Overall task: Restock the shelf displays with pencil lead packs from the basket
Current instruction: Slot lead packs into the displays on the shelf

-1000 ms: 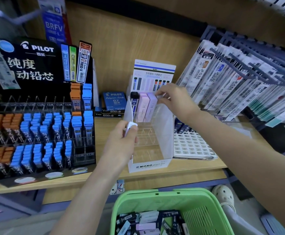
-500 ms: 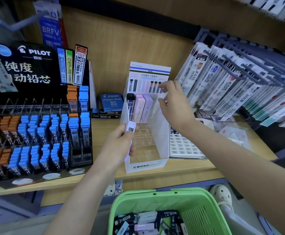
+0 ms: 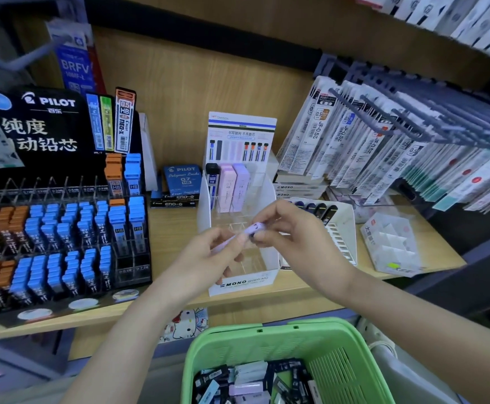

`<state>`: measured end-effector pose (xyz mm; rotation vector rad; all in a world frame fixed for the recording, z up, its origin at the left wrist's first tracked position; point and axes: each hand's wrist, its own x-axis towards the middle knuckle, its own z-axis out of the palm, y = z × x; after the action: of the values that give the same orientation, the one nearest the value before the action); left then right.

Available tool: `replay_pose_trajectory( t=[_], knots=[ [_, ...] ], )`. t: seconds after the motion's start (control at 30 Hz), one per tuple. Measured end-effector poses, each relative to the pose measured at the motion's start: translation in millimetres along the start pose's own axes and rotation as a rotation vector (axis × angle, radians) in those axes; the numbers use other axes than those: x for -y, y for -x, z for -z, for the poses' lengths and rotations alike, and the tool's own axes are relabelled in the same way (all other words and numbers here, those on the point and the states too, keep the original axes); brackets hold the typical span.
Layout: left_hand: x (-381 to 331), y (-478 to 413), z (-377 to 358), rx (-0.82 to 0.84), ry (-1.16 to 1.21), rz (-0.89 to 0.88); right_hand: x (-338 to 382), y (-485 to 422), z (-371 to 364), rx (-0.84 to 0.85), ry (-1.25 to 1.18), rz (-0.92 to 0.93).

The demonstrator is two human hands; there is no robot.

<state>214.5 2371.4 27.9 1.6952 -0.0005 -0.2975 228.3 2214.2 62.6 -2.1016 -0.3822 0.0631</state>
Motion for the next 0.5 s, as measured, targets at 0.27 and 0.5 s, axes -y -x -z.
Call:
replay_pose_trajectory(
  t=[0.27,0.5],
  knots=[
    [-2.8,-3.1,-0.5,-0.104,0.31,-0.087,-2.6,24.5,18.2,-0.027,0.095,0.057],
    [-9.1,-1.3,-11.9,-0.167,0.253,-0.263,-11.4,34.5,12.2,0.053,-0.04,-0.157]
  ],
)
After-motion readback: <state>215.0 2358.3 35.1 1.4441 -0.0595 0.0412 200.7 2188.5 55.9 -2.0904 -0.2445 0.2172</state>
